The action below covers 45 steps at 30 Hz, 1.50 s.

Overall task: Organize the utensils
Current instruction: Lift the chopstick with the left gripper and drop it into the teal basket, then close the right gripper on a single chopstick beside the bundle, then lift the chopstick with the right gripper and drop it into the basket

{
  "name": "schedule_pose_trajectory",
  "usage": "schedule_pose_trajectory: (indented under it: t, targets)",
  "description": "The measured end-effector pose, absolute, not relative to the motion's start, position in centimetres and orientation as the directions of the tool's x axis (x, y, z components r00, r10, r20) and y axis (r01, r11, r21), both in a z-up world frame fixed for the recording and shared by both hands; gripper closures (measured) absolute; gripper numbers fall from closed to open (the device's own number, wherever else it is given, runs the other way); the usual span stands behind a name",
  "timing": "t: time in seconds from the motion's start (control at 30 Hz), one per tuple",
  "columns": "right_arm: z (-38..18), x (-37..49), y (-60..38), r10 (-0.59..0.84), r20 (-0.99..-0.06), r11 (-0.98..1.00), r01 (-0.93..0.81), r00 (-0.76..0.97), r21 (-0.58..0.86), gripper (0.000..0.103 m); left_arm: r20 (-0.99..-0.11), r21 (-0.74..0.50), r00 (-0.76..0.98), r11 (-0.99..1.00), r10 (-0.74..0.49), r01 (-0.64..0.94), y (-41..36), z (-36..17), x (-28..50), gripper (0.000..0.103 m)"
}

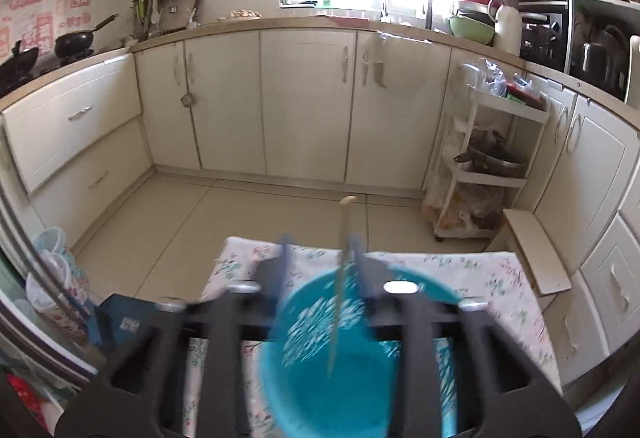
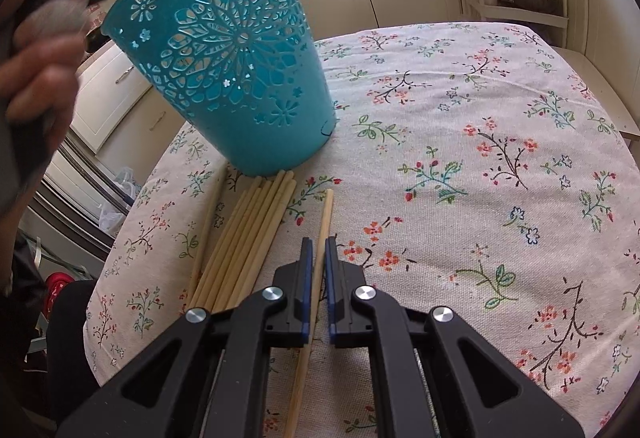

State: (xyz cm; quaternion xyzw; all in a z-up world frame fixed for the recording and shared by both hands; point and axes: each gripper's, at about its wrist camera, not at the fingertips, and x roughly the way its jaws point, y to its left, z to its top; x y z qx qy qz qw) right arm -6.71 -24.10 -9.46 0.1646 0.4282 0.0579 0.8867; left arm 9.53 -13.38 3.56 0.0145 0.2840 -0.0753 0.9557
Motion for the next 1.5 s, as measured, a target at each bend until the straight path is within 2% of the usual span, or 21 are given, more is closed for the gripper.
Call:
schedule_pose_trajectory:
  t: [0.03, 0.23, 0.4, 0.47, 0.57, 0.63, 0.8, 0.87, 1.0, 1.2, 1.37, 1.5]
  targets:
    - [-9.4, -6.7, -24.0, 0.247, -0.739, 0.939, 0.032, 0.627, 0.342, 0.089, -0.539, -0.012, 0.832, 0.989, -0.129, 0.145, -12.9, 3.8, 8.8, 0.042]
    - [-9.3, -6.9, -23.5, 0.232, -0.741, 0.949, 0.022, 0.630, 0.316, 0.086, -0.503, -0.008, 0.860, 0.995, -0.090, 0.100, -8.3, 5.1, 3.3, 0.022]
    - [-9.0, -7.5, -22.2, 0.146, -0.764, 0.974, 0.042, 0.629, 0.221, 0.085, -0.551, 0.025, 0.833, 0.998, -0.039, 0.064, -5.2, 3.0, 0.5, 0.021]
    - [-8.8, -7.5, -21.0, 0.046, -0.782, 0.994, 0.047, 0.622, 0.095, 0.093, -0.593, 0.024, 0.805, 0.998, -0.030, 0.055, -4.0, 1.3, -0.1, 0.021]
    - [-8.8, -7.8, -19.2, -0.049, -0.782, 0.999, 0.023, 0.622, -0.044, 0.094, -0.658, 0.014, 0.753, 0.999, -0.020, 0.039, -2.5, -1.4, -0.6, 0.021]
    - [-8.6, -8.3, -19.7, -0.016, -0.795, 1.000, 0.030, 0.607, 0.002, 0.097, -0.683, 0.006, 0.730, 0.999, -0.019, 0.032, -1.7, -3.0, -0.9, 0.021]
    - [-8.0, -10.9, -23.3, 0.173, -0.785, 0.963, 0.064, 0.595, 0.260, 0.097, -0.722, 0.015, 0.691, 0.999, -0.012, 0.033, -0.5, -6.6, -0.6, 0.021]
    - [-6.5, -12.1, -24.6, 0.240, -0.739, 0.935, 0.055, 0.630, 0.351, 0.097, -0.738, 0.004, 0.675, 1.000, -0.011, 0.020, 0.0, -7.8, -0.2, 0.021]
    - [-2.0, -13.1, -25.3, 0.302, -0.626, 0.897, 0.007, 0.719, 0.441, 0.097, -0.760, -0.017, 0.649, 1.000, -0.021, 0.012, 0.5, -9.2, 0.4, 0.021]
    - [6.7, -11.1, -23.9, 0.348, -0.419, 0.880, -0.138, 0.839, 0.455, 0.097, -0.756, 0.011, 0.654, 0.999, -0.016, 0.038, -0.2, -10.0, 0.3, 0.021]
    - [11.3, -7.4, -22.7, 0.316, -0.293, 0.886, -0.171, 0.903, 0.431, 0.097, -0.750, 0.019, 0.661, 0.999, -0.018, 0.049, -0.5, -10.1, 0.3, 0.021]
    - [12.7, -3.4, -22.0, 0.215, -0.228, 0.911, -0.112, 0.950, 0.396, 0.097, -0.738, 0.036, 0.675, 0.997, -0.018, 0.067, -0.9, -9.9, -0.1, 0.021]
